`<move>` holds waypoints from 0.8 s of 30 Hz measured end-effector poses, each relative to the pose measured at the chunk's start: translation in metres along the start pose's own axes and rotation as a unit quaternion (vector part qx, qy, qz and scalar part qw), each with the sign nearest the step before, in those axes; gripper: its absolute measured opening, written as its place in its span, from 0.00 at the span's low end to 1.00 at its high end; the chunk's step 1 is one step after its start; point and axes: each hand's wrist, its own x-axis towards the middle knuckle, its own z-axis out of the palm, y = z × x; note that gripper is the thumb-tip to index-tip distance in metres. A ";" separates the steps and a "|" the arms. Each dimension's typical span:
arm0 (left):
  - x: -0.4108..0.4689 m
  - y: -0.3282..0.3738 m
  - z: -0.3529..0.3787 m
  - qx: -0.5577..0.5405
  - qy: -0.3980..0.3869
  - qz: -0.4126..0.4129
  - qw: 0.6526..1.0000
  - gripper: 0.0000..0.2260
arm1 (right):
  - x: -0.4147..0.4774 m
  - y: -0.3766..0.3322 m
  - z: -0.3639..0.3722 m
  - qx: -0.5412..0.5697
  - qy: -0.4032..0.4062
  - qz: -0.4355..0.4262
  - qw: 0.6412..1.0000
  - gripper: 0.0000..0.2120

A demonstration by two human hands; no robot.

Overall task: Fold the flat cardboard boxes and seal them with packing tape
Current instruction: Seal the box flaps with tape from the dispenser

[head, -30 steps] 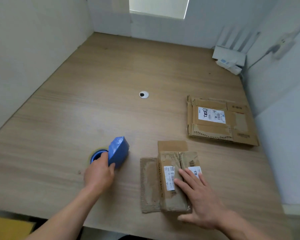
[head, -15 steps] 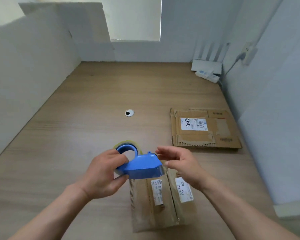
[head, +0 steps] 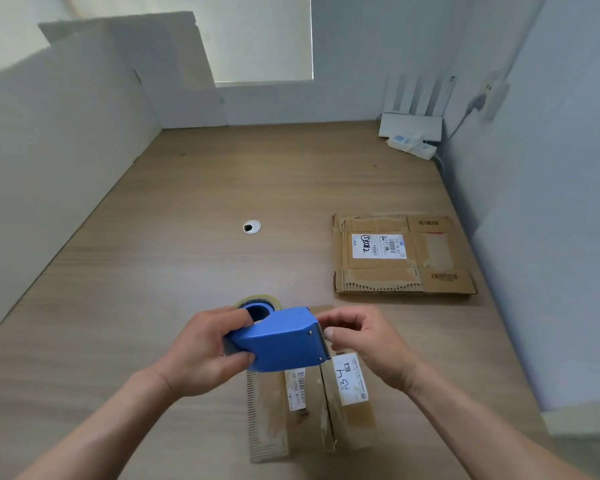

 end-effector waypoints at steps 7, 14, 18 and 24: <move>-0.001 0.001 0.004 -0.031 -0.015 -0.034 0.999 0.08 | 0.002 0.006 0.002 -0.003 0.073 0.019 0.997 0.07; -0.003 -0.003 0.007 -0.118 -0.037 -0.091 0.988 0.07 | 0.007 0.006 0.009 0.010 0.072 0.029 0.997 0.04; -0.001 -0.009 0.007 -0.162 -0.052 -0.108 0.980 0.10 | 0.012 0.008 0.014 0.004 0.115 0.037 0.993 0.04; 0.010 -0.031 0.000 -0.180 -0.025 -0.200 0.963 0.22 | 0.018 0.005 -0.002 -0.062 0.209 0.026 0.975 0.09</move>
